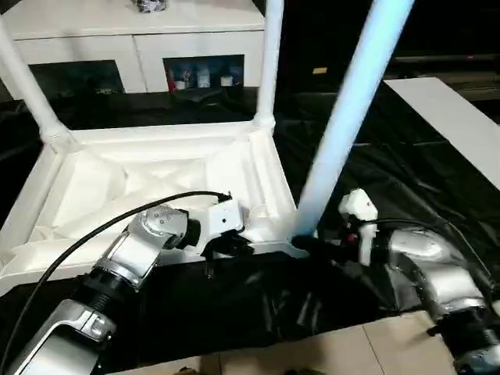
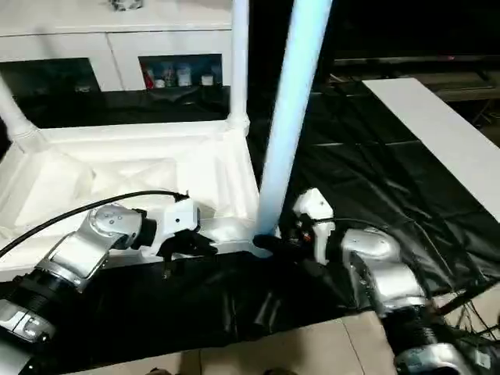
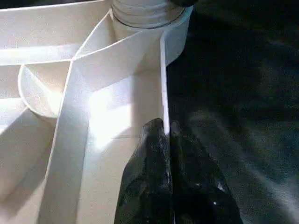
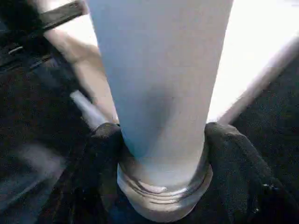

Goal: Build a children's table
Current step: Rotate leg to tighten

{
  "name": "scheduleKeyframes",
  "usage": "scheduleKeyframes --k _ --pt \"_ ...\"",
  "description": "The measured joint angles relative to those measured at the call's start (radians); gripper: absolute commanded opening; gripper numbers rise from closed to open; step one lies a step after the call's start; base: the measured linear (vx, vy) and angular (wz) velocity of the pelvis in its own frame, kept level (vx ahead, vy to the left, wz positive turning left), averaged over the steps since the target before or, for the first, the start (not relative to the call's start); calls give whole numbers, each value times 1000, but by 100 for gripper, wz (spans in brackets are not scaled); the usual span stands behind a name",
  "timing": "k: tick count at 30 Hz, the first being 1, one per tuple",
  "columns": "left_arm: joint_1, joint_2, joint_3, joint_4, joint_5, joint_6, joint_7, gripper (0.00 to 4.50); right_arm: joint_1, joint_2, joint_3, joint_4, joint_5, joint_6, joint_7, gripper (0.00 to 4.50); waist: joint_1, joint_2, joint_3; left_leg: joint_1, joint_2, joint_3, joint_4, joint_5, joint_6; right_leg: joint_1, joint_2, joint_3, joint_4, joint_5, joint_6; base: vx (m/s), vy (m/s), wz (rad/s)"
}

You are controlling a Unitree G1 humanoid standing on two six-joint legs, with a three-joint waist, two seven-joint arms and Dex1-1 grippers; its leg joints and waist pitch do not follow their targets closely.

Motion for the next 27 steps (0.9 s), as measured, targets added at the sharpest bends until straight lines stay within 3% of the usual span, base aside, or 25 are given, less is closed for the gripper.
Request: scheduleKeyframes --k 6,12,14,15,22,25,27 --pt "-112 -174 9 191 76 43 285 0 -136 195 -84 170 -54 57 -489 247 -19 0 1 0 -3 -2 5 0 0 1 -2 0 -4 0 1 -19 2 -1" --pt "-192 -285 20 338 94 63 463 0 -280 313 -175 371 -37 41 -789 247 -32 4 2 0 -3 -6 4 0 0 8 -2 -6 -23 -1 1 0 0 0" --pt "-200 -294 25 354 99 62 474 0 -302 325 -190 412 -35 17 -803 247 -34 5 2 0 -3 -6 4 0 1 9 -2 -7 -27 -1 1 0 0 0" --pt "-203 -294 25 359 100 59 475 0 -307 327 -196 431 -34 -7 -788 303 -34 5 2 0 -4 -6 4 0 1 9 -3 -7 -28 -1 1 0 0 0" --pt "-206 -272 23 363 100 23 437 0 -286 300 -193 429 -43 -67 -700 362 -26 4 2 -4 -4 -4 2 0 1 5 -3 -3 -22 3 -4 0 0 0" --pt "-193 -252 17 337 100 9 398 0 -243 245 -161 339 -52 -61 -616 392 -11 4 2 -3 -3 -4 -1 0 1 3 -2 -4 -18 3 -5 0 0 0" --pt "-165 -218 10 285 97 -6 344 0 -171 158 -118 208 -55 -41 -486 401 1 4 2 -3 -2 -4 -3 0 1 3 -2 -5 -16 5 -5 0 0 0"
